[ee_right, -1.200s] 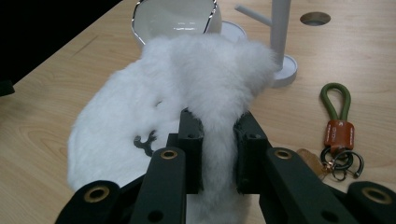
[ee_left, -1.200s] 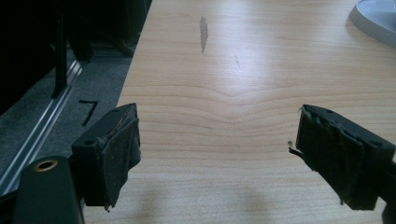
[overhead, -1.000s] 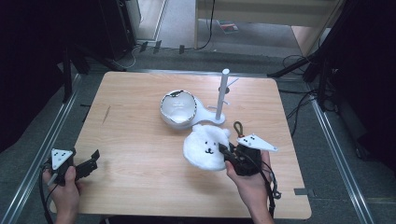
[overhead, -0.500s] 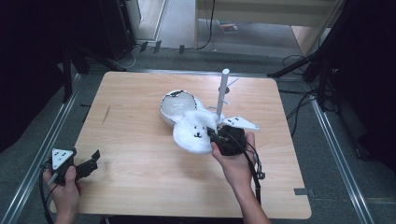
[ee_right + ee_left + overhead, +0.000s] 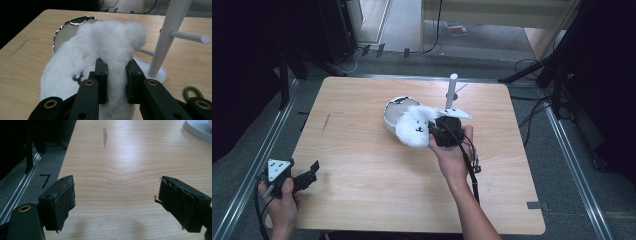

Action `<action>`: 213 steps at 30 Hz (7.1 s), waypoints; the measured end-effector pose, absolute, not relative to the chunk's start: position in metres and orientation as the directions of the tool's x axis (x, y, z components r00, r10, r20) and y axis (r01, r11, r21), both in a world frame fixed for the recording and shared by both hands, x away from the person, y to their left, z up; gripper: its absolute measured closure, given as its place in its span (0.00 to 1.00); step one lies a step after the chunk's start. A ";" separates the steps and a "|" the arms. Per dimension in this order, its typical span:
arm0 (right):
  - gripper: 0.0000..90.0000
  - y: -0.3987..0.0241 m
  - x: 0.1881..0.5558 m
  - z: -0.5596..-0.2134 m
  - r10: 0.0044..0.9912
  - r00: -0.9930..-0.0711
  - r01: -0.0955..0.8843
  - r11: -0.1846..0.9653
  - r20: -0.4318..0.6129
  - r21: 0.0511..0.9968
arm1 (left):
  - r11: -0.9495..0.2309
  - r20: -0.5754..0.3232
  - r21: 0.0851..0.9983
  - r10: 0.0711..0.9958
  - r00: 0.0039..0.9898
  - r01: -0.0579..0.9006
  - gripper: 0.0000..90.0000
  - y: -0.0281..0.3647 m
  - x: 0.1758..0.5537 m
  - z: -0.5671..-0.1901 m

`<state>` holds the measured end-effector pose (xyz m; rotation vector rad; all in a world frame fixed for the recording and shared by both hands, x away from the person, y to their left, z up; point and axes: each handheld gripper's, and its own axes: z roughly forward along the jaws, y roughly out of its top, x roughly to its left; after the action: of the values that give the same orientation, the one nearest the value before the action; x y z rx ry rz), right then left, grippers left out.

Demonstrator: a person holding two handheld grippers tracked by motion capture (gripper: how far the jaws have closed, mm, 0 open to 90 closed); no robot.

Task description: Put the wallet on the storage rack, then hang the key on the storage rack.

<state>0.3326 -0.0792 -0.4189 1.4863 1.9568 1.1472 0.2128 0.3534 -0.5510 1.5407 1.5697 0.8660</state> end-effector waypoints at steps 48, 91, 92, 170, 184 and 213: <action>0.66 -0.031 0.377 -0.434 0.905 -0.411 0.495 0.121 0.109 0.861 | 0.049 -0.064 0.872 0.998 0.013 0.486 0.16 0.354 0.214 -0.551; 0.25 -0.082 0.351 -0.415 0.866 -0.486 0.490 0.162 0.114 0.856 | 0.045 -0.067 0.868 0.997 0.027 0.494 0.16 0.354 0.214 -0.551; 0.25 -0.084 0.350 -0.414 0.867 -0.485 0.487 0.161 0.113 0.858 | 0.044 -0.066 0.868 0.997 0.027 0.495 0.16 0.354 0.214 -0.551; 0.59 -0.203 0.372 -0.524 0.977 -0.207 0.808 0.138 0.056 0.573 | 0.064 -0.086 0.866 0.996 0.021 0.495 0.16 0.356 0.214 -0.551; 0.78 -0.197 0.368 -0.524 0.971 -0.238 0.790 0.182 0.019 0.585 | 0.068 -0.089 0.866 0.996 0.018 0.495 0.16 0.356 0.214 -0.551; 0.79 -0.206 0.337 -0.479 0.971 -0.233 0.552 0.085 0.055 0.829 | 0.064 -0.084 0.862 0.996 0.018 0.502 0.16 0.356 0.214 -0.551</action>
<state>0.3374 -0.2061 -0.4788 1.4976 1.8426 1.0348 0.2140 0.3559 -0.5511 1.5377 1.5861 0.8258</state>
